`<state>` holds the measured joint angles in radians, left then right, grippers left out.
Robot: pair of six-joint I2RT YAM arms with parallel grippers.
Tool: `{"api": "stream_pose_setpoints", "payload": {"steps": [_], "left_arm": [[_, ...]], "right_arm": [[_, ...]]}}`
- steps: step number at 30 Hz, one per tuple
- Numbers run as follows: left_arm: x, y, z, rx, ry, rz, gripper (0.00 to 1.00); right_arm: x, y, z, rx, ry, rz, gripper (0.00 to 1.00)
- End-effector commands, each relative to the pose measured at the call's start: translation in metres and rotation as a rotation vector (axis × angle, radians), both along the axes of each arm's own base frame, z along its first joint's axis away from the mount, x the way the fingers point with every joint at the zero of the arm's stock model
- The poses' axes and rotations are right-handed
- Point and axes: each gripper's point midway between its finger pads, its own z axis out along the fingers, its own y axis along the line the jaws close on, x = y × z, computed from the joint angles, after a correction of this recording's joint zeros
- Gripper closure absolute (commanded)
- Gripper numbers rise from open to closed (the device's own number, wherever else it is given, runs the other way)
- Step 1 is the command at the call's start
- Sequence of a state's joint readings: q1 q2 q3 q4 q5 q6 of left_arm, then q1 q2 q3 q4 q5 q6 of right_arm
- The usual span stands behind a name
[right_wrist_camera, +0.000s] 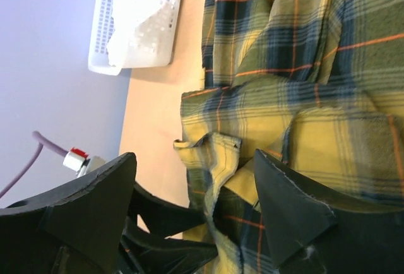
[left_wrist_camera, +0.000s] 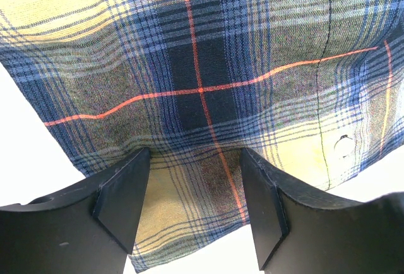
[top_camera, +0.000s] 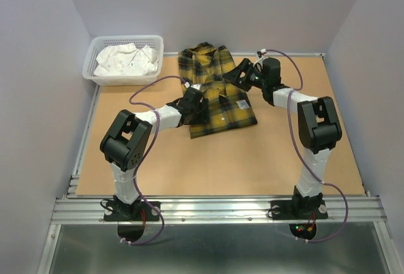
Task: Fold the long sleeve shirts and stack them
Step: Fold the shirt
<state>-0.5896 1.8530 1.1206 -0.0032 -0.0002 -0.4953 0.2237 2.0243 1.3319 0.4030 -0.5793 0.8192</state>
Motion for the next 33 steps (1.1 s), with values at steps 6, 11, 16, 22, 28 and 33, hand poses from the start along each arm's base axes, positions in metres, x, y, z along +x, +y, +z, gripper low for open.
{"api": "stream_pose_setpoints", "payload": {"steps": [6, 11, 16, 22, 28, 33], "left_arm": [[-0.011, 0.018, -0.015, 0.077, 0.046, 0.016, 0.28], [-0.012, 0.018, -0.015, 0.076, 0.047, 0.011, 0.28], [-0.013, 0.018, -0.017, 0.076, 0.049, 0.012, 0.28], [-0.014, 0.018, -0.017, 0.074, 0.049, 0.009, 0.28], [-0.017, 0.019, -0.021, 0.076, 0.059, 0.004, 0.28], [-0.020, 0.021, -0.023, 0.082, 0.064, 0.004, 0.28]], "right_arm": [[-0.039, 0.024, -0.028, 0.007, 0.165, -0.042, 0.07], [-0.043, 0.034, -0.037, 0.049, 0.185, -0.035, 0.07], [-0.036, 0.042, -0.042, 0.066, 0.184, -0.024, 0.07], [-0.029, 0.044, -0.048, 0.055, 0.171, -0.029, 0.07], [-0.007, 0.055, -0.029, 0.088, 0.091, -0.007, 0.07], [0.019, 0.065, -0.003, 0.119, 0.018, 0.003, 0.07]]}}
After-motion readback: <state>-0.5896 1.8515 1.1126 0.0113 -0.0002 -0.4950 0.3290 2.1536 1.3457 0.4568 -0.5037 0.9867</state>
